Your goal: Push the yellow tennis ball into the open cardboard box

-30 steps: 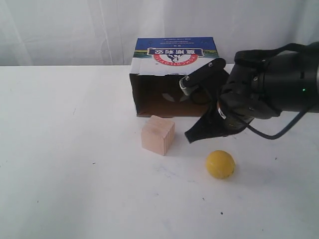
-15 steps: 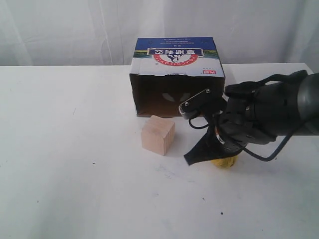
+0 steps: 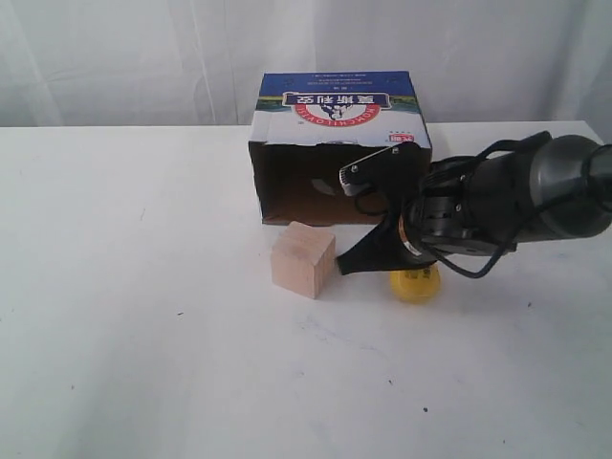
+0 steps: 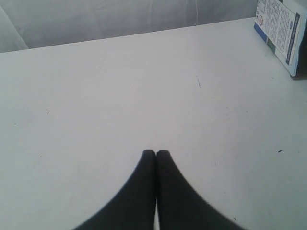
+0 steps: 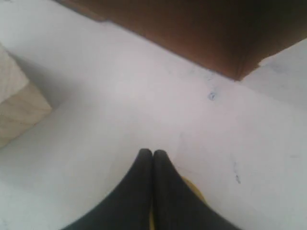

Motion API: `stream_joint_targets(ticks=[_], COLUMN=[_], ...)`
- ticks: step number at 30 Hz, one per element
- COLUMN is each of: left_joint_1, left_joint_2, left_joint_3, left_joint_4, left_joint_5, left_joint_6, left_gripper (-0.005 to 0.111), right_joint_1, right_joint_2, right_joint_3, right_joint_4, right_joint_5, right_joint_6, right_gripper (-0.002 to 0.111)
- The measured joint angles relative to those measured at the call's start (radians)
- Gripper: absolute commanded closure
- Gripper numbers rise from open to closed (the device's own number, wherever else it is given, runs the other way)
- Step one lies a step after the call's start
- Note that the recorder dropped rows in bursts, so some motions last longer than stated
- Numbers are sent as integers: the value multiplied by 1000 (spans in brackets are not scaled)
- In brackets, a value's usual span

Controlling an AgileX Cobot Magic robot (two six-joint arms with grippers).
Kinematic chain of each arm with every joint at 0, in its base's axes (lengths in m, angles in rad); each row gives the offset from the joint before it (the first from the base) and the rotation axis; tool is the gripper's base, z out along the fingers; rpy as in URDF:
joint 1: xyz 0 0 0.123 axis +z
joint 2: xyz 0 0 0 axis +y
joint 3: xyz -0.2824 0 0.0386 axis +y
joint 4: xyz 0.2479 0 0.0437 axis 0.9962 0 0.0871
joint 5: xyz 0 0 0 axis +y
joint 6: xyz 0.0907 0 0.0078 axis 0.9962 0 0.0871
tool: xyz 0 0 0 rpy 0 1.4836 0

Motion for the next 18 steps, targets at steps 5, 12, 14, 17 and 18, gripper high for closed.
stream_joint_targets(ticks=[5, 12, 14, 17, 18], left_joint_1=[0, 0, 0, 0, 0], left_joint_2=[0, 0, 0, 0, 0], left_joint_3=[0, 0, 0, 0, 0], left_joint_4=[0, 0, 0, 0, 0], left_joint_5=[0, 22, 29, 33, 35], left_joint_6=[0, 0, 0, 0, 0], left_gripper=[107, 107, 107, 107, 107], right_joint_1=[-7, -7, -11, -44, -57], right_joint_2=[2, -1, -2, 17, 28], right_joint_3=[-27, -59, -61, -61, -61], right_joint_4=[-2, -37, -64, -74, -76], right_joint_5=[6, 46, 122, 173, 162], right_joint_6=[6, 6, 6, 6, 6], right_gripper=[108, 108, 108, 108, 108])
